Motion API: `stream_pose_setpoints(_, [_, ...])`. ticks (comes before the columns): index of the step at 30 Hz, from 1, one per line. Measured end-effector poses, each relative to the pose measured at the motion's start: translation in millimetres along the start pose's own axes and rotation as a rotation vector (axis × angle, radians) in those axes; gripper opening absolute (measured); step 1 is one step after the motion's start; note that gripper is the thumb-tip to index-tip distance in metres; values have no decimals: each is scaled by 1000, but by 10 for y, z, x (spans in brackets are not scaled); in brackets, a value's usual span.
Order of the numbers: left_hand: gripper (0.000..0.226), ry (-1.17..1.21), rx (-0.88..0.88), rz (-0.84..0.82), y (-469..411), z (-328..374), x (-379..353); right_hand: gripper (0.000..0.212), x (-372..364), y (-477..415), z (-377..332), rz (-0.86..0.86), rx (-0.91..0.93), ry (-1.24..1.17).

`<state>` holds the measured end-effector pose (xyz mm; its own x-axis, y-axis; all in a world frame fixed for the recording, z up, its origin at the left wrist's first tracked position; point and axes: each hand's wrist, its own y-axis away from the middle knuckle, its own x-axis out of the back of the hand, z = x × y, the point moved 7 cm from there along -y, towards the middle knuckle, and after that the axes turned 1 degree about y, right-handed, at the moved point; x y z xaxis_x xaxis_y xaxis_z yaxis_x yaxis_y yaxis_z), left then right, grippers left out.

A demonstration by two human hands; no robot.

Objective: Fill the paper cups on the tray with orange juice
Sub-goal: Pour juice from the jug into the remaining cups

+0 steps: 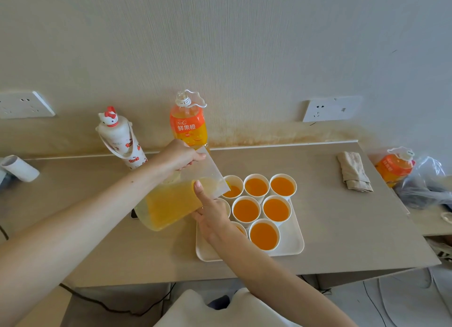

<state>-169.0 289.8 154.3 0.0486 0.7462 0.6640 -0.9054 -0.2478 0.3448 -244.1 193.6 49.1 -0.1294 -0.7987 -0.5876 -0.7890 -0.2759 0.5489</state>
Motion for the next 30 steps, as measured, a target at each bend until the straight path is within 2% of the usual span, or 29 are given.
stream_pose_setpoints(10, [37,-3,7,-6,-5,4,8,55,-7,-60,41,3,11,-4])
stream_pose_setpoints(30, [35,2,0,-6,46,21,8,50,-19,-18,49,1,-16,-33])
